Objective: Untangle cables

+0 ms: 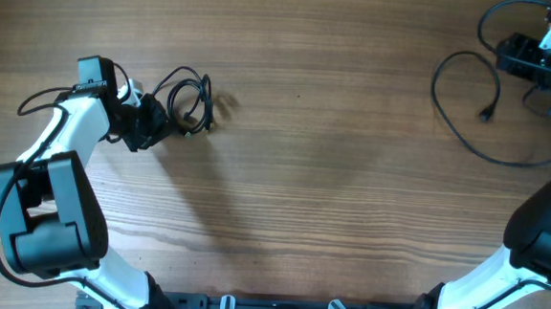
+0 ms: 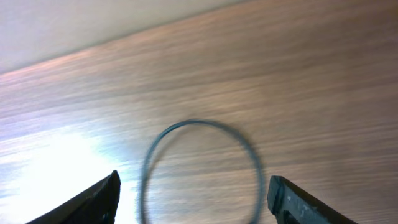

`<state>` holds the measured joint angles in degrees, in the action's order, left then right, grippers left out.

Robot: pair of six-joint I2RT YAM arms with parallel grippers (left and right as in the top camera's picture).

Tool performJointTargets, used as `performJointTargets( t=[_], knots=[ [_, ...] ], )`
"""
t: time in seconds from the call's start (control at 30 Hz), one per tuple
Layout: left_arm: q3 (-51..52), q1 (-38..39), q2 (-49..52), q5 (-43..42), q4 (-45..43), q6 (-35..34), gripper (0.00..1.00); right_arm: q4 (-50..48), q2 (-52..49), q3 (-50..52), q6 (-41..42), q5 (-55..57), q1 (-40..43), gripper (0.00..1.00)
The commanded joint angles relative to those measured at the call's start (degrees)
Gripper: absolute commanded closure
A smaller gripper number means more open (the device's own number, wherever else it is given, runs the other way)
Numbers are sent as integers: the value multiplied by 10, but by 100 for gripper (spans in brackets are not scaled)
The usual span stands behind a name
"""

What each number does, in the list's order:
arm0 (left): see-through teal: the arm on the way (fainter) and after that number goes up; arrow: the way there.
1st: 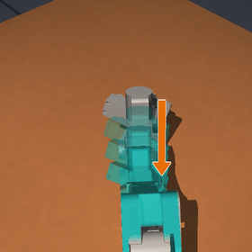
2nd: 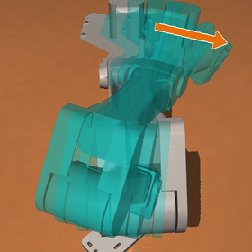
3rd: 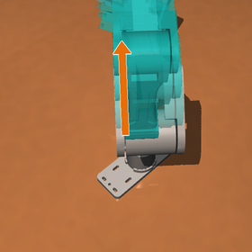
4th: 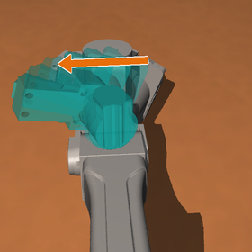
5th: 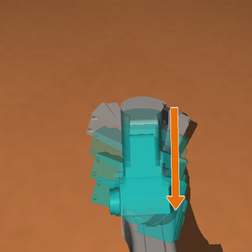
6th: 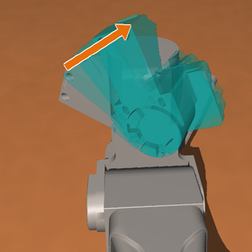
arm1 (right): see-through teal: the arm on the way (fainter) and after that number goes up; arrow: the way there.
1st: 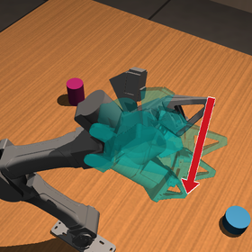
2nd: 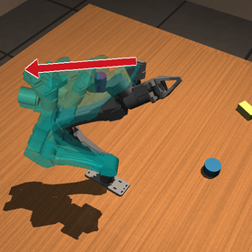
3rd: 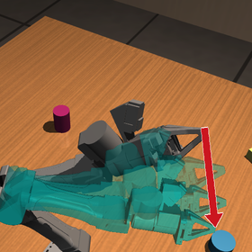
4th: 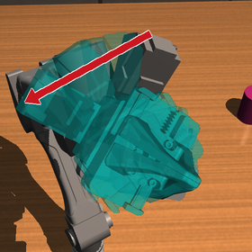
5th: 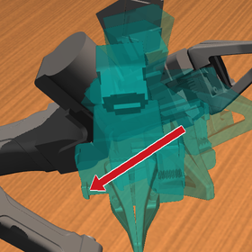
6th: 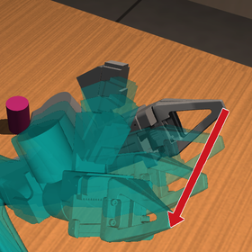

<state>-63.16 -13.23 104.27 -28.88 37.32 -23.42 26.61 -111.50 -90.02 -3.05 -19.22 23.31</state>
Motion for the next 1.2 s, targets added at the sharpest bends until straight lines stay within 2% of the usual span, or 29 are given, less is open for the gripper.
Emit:
performJointTargets(
  t=[0.0, 0.13, 0.4, 0.47, 0.5, 0.53, 0.6, 0.7, 0.73, 1.03, 1.1, 1.13, 1.17],
  knots=[
    [4, 4, 7, -10, -2, 7, 88, 3, -8, 29, 17, -34, -40, 23],
    [6, 11, 7, -10, -6, 7, 96, -22, -8, 71, 17, 39, -91, 24],
    [6, 60, 7, 35, -8, 7, 95, -108, -34, 158, 16, 165, -160, 24],
    [6, 71, 7, 41, -8, 7, 95, -118, -51, 171, 16, 177, -162, 30],
    [6, 78, 7, 44, -9, 7, 95, -121, -61, 177, 16, 189, -162, 35],
    [6, 85, 7, 45, -10, 7, 95, -122, -74, 181, 16, 213, -161, 47],
    [6, 94, 7, 45, -13, 7, 94, -118, -92, 181, 16, 253, -158, 59],
    [6, 106, 7, 45, -16, 7, 94, -115, -104, 181, 18, 338, -148, 95],
    [6, 108, 7, 45, -16, 7, 94, -116, -104, 181, 22, 359, -141, 96],
    [6, 119, 7, 45, -29, 7, 92, -110, -104, 167, 15, 350, -92, 95],
    [6, 119, 7, 45, -29, 8, 92, -86, -92, 137, 15, 350, -92, 83],
    [6, 118, 7, 45, -31, 13, 92, -71, -82, 121, 16, 350, -92, 72],
    [5, 118, 6, 45, -31, 20, 92, -58, -71, 108, 15, 345, -93, 46]
  ],
)
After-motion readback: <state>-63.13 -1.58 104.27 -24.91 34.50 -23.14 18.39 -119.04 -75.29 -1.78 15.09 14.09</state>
